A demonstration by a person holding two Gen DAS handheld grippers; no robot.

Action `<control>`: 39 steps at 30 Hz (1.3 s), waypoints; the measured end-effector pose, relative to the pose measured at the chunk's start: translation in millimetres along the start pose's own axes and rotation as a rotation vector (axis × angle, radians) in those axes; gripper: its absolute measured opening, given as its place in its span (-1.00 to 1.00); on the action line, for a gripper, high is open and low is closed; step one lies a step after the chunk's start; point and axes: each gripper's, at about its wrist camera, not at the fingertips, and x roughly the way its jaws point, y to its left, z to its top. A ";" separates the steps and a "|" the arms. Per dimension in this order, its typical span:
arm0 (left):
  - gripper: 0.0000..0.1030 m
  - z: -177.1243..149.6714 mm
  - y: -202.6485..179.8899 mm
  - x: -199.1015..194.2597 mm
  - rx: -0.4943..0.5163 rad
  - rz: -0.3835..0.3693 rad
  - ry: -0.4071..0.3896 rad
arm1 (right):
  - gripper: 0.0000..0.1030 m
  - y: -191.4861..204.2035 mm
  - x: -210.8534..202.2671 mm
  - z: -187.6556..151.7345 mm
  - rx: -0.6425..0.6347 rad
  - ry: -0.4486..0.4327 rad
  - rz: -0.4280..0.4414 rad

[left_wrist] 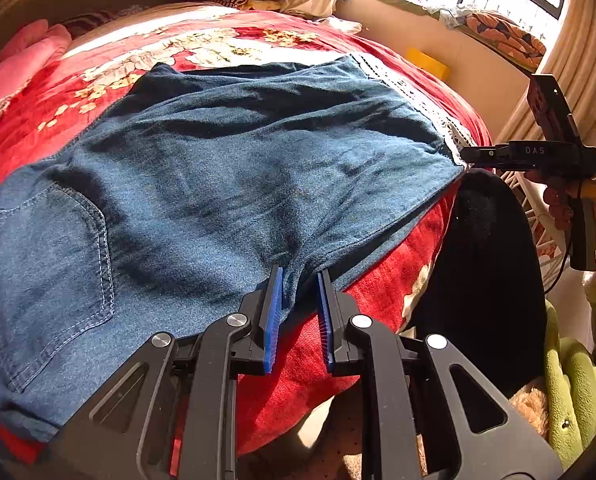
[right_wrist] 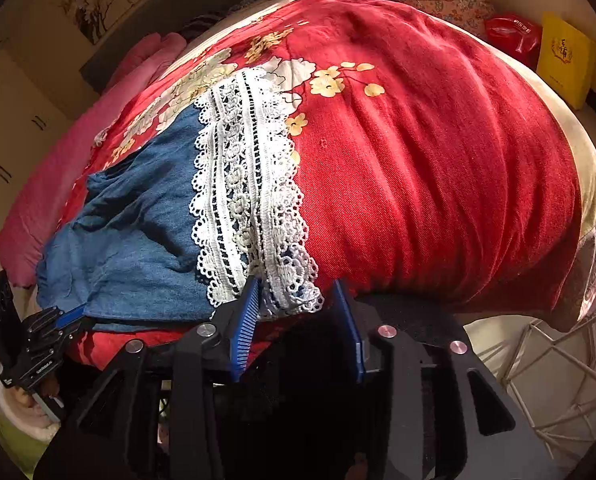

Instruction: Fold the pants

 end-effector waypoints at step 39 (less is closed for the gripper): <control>0.23 20.4 89.6 -77.0 -0.250 0.129 -0.178 | 0.26 63.2 -10.3 25.6 -0.200 -0.109 0.155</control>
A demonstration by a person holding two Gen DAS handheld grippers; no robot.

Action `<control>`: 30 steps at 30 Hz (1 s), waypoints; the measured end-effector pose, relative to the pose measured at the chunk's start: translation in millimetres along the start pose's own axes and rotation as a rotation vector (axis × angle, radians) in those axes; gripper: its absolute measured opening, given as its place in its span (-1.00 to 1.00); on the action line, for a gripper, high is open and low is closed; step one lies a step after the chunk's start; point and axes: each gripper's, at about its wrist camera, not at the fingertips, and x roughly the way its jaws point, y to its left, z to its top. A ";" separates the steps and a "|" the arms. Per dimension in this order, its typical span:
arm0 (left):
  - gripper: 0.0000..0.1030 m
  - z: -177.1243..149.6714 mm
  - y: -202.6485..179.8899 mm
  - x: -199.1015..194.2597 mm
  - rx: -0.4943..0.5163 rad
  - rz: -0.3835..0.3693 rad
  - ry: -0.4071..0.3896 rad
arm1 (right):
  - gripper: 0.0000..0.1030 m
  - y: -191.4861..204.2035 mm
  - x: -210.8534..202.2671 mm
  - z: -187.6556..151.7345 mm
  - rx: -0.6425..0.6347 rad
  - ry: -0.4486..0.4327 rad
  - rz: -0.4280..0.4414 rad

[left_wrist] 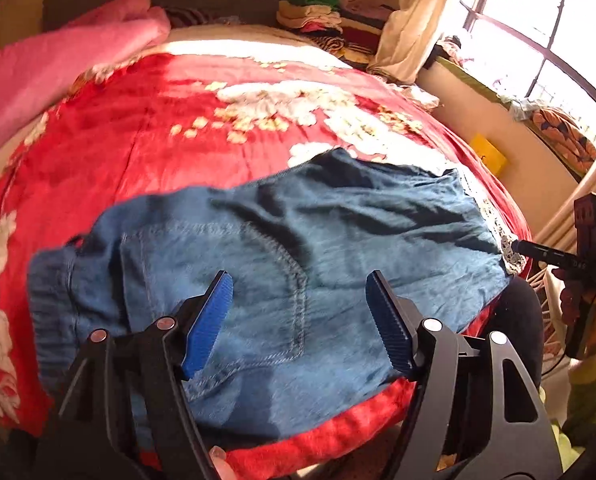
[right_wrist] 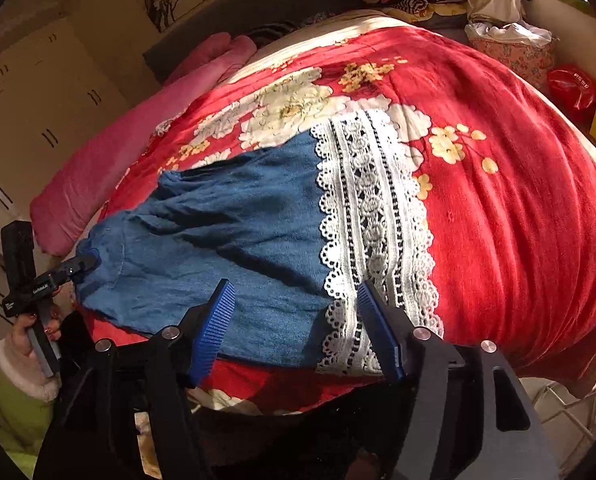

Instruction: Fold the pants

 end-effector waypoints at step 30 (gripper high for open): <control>-0.94 92.0 -34.8 153.7 0.259 -0.088 0.214 | -0.34 -65.3 103.9 93.6 0.105 0.104 -0.027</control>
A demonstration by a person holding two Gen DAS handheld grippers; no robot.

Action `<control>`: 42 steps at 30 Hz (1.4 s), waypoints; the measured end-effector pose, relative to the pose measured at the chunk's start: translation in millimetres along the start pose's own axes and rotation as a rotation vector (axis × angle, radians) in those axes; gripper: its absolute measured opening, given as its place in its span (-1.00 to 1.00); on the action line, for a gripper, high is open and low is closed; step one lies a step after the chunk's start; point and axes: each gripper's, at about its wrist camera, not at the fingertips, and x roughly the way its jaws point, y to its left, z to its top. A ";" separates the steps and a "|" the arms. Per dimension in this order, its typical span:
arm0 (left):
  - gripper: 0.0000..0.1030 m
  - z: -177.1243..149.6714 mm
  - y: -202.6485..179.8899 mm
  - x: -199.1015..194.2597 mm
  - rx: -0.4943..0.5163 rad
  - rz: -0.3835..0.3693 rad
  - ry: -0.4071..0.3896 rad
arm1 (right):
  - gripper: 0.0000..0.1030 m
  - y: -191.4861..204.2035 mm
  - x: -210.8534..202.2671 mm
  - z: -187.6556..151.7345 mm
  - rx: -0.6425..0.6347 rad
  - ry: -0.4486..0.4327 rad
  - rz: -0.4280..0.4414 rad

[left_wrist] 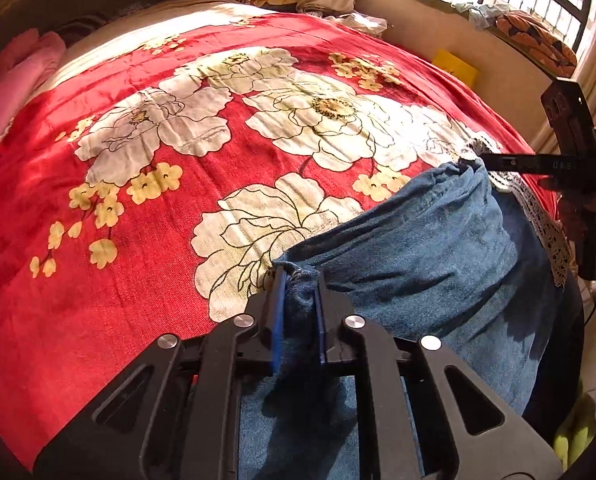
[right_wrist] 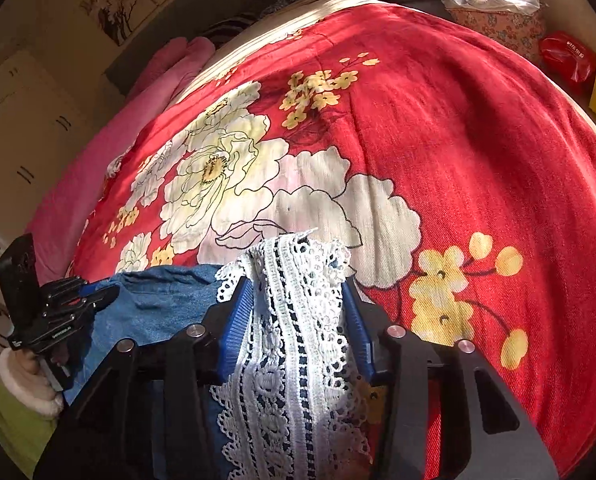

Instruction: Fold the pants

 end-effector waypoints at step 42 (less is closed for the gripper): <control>0.64 -122.9 26.8 -151.2 -0.442 0.114 -0.298 | 0.48 4.7 -108.0 -90.1 0.079 -0.196 -0.040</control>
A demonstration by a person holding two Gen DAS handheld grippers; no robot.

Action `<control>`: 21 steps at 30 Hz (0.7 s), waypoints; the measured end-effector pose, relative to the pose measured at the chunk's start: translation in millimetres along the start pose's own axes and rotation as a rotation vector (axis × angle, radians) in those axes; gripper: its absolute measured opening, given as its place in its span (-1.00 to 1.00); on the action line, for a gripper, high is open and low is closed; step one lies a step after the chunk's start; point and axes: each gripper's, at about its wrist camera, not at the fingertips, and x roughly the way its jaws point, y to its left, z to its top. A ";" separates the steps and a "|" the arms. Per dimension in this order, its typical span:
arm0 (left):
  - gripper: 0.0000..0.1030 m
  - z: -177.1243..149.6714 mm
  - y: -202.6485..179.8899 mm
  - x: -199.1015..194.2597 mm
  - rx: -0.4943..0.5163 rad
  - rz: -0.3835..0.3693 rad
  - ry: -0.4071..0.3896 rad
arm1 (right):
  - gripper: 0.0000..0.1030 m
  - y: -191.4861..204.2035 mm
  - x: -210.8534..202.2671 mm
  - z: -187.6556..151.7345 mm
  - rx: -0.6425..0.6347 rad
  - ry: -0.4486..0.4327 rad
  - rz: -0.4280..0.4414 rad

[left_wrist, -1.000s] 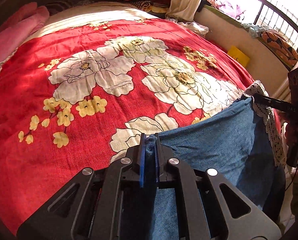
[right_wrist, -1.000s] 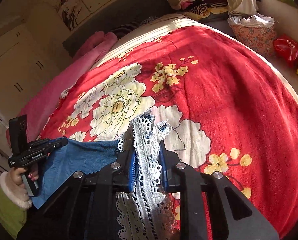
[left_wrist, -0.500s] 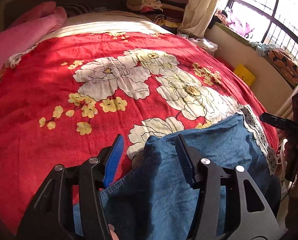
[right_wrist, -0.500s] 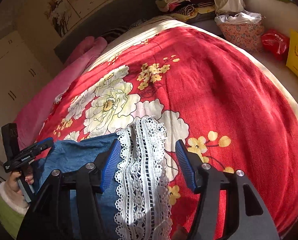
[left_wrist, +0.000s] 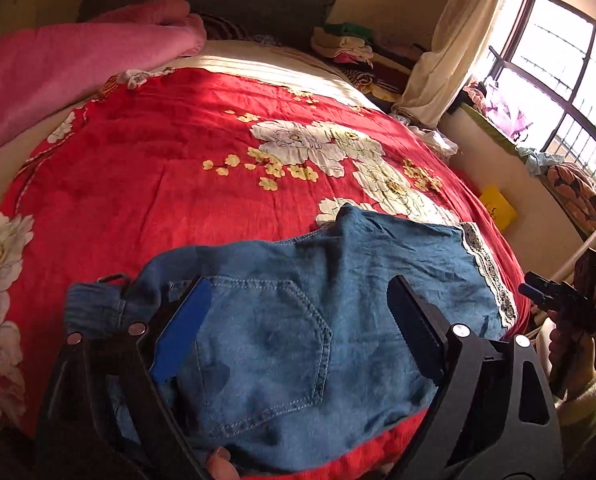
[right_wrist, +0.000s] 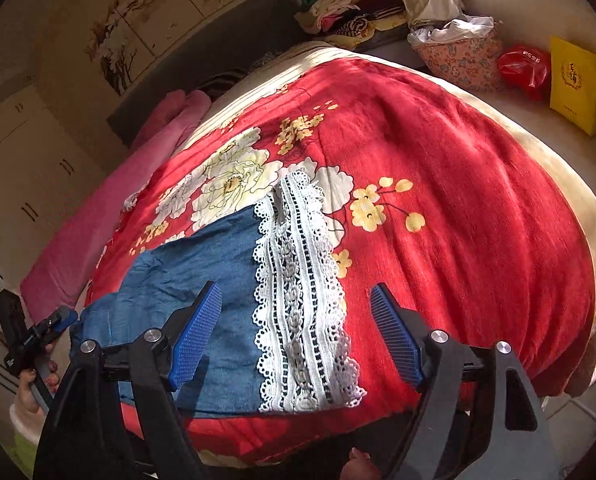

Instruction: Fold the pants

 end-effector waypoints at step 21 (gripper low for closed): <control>0.79 -70.6 96.9 -47.5 -0.386 0.057 0.047 | 0.48 -9.8 21.3 -33.8 0.095 0.129 -0.016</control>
